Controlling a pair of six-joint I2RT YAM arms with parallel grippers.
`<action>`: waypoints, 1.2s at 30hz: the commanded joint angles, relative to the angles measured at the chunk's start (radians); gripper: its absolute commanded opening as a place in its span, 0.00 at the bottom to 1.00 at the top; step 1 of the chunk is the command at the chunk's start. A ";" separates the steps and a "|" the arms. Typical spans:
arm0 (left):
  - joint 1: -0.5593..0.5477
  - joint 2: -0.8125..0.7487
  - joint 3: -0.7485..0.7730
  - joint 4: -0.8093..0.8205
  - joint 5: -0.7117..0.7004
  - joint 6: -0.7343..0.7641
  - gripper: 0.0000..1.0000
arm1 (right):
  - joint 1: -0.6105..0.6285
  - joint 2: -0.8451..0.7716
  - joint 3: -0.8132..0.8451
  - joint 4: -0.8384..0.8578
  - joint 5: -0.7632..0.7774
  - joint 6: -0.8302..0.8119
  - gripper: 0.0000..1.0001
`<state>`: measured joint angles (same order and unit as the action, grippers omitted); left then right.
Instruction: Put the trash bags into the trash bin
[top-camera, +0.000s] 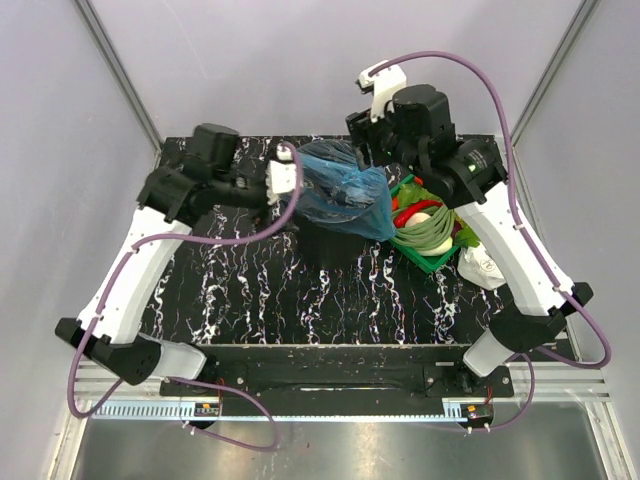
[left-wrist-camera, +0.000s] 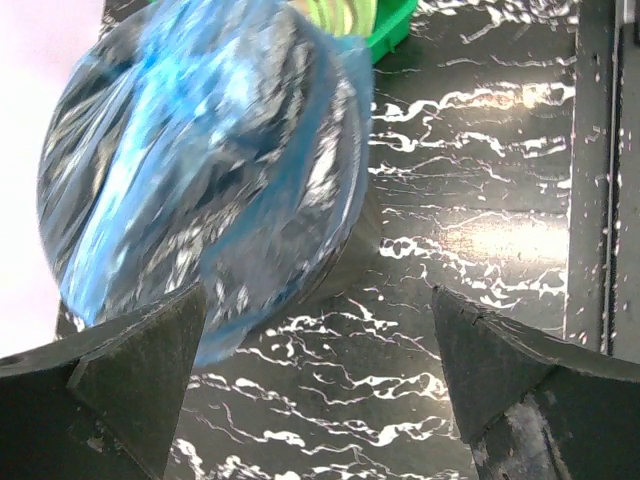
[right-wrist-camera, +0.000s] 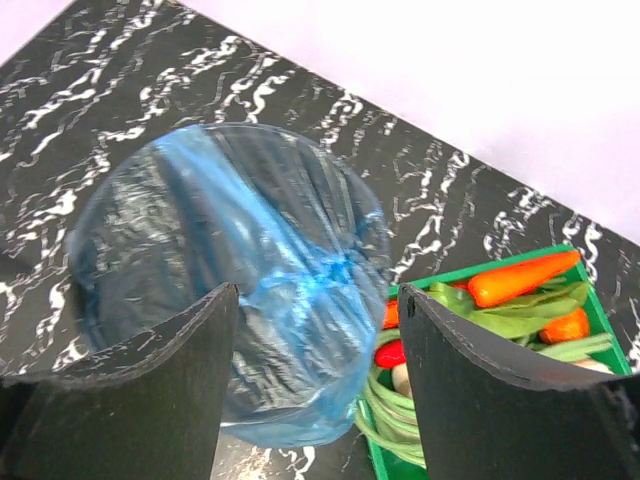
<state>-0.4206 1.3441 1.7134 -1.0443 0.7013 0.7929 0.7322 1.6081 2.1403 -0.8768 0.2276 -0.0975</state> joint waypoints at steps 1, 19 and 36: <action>-0.151 0.053 0.074 -0.062 -0.133 0.166 0.99 | -0.059 -0.037 -0.020 0.030 0.021 -0.018 0.71; -0.257 0.167 0.038 -0.025 -0.298 0.227 0.69 | -0.149 -0.059 -0.121 0.041 -0.022 -0.025 0.71; -0.268 0.194 0.061 -0.051 -0.272 0.210 0.19 | -0.185 -0.082 -0.187 0.059 -0.050 -0.018 0.70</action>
<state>-0.6800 1.5314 1.7512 -1.1049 0.4141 0.9981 0.5594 1.5703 1.9572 -0.8577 0.1913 -0.1158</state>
